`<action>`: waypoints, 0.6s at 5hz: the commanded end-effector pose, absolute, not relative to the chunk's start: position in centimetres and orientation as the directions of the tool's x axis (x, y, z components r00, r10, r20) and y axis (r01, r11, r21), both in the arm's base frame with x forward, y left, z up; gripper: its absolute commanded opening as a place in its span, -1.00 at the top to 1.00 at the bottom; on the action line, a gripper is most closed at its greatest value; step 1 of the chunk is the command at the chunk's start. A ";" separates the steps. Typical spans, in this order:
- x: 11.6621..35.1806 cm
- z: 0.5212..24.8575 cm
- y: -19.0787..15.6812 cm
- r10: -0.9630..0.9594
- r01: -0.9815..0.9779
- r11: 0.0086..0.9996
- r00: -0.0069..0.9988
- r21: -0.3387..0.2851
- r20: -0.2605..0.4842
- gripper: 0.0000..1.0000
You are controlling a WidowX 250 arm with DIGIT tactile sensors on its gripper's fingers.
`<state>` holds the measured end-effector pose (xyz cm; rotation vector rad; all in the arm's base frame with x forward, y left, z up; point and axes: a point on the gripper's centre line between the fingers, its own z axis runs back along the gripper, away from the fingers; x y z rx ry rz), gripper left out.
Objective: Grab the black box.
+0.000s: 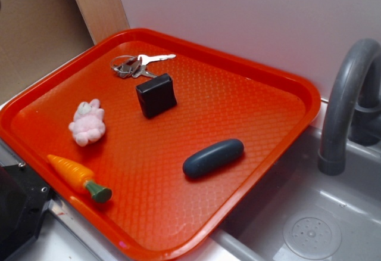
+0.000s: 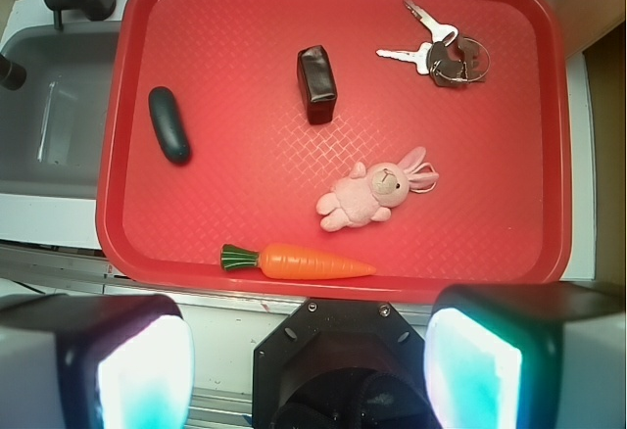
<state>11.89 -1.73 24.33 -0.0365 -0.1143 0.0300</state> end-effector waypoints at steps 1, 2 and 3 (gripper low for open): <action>11.9 24.3 -1.7 0.032 -0.028 0.999 0.993 -0.038 0.113 -1.00; 16.9 19.3 -0.4 0.013 -0.014 1.000 0.999 0.026 0.039 -1.00; 20.5 16.0 0.4 -0.035 0.035 0.999 0.994 -0.001 0.102 -1.00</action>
